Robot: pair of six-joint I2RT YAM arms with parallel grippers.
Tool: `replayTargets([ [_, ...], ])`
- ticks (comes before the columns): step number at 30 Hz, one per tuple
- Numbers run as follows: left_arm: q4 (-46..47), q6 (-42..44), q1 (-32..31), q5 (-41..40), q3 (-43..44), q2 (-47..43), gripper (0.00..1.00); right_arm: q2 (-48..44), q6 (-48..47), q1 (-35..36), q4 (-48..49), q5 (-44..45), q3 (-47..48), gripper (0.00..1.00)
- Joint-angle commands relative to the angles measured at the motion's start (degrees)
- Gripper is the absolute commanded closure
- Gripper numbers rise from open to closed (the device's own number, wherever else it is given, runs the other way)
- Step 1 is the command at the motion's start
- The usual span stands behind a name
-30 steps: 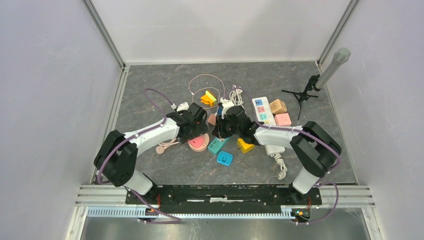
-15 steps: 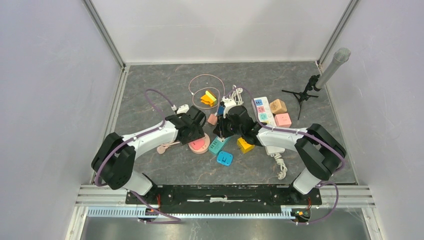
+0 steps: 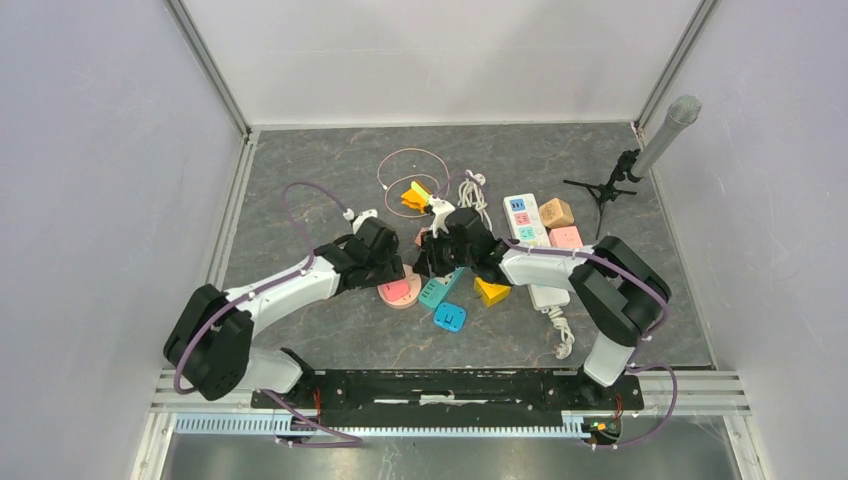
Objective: Pull the plug off the socket
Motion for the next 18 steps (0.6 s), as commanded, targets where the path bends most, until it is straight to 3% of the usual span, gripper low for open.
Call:
replayTargets([
  [1, 10.44, 4.14, 2.24, 4.77, -3.25, -4.72, 0.45, 2.36, -1.03, 0.84, 0.03, -3.01, 3.3, 0.7],
  [11, 21.41, 3.04, 9.91, 17.82, -11.34, -10.2, 0.46, 5.84, -2.51, 1.09, -2.31, -4.21, 5.16, 0.67],
  [18, 26.51, 2.25, 12.44, 22.53, -14.38, -13.68, 0.45, 6.4, -1.82, 1.09, 0.82, -7.93, 4.47, 0.5],
])
